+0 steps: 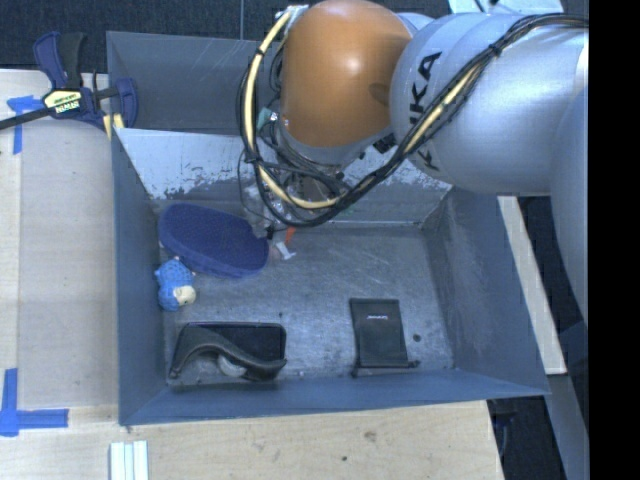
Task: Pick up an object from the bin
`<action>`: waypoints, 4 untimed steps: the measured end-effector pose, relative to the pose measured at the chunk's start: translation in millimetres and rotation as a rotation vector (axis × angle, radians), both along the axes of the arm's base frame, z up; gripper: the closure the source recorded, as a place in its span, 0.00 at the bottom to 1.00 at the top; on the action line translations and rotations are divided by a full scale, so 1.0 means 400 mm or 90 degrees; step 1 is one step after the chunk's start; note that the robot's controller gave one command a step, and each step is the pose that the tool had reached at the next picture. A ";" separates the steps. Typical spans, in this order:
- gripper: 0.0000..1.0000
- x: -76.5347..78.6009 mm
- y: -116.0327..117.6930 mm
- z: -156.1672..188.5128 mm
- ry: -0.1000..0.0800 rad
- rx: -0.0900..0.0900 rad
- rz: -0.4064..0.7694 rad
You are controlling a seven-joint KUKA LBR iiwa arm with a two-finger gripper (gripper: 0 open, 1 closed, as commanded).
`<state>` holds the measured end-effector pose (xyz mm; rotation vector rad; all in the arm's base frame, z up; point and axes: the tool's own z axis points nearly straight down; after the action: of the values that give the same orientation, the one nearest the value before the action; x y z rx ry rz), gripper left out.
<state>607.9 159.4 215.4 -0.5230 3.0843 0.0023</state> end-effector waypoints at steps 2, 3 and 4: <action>1.00 -0.113 0.105 -0.033 0.011 -0.003 -0.058; 1.00 -0.159 0.139 -0.181 0.010 -0.001 -0.230; 1.00 -0.198 0.112 0.503 0.001 0.001 -0.057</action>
Offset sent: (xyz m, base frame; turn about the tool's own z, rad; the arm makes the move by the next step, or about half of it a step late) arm -0.0634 0.0368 0.0753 -0.0342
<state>528.9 204.2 416.7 -0.3847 3.1051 0.0041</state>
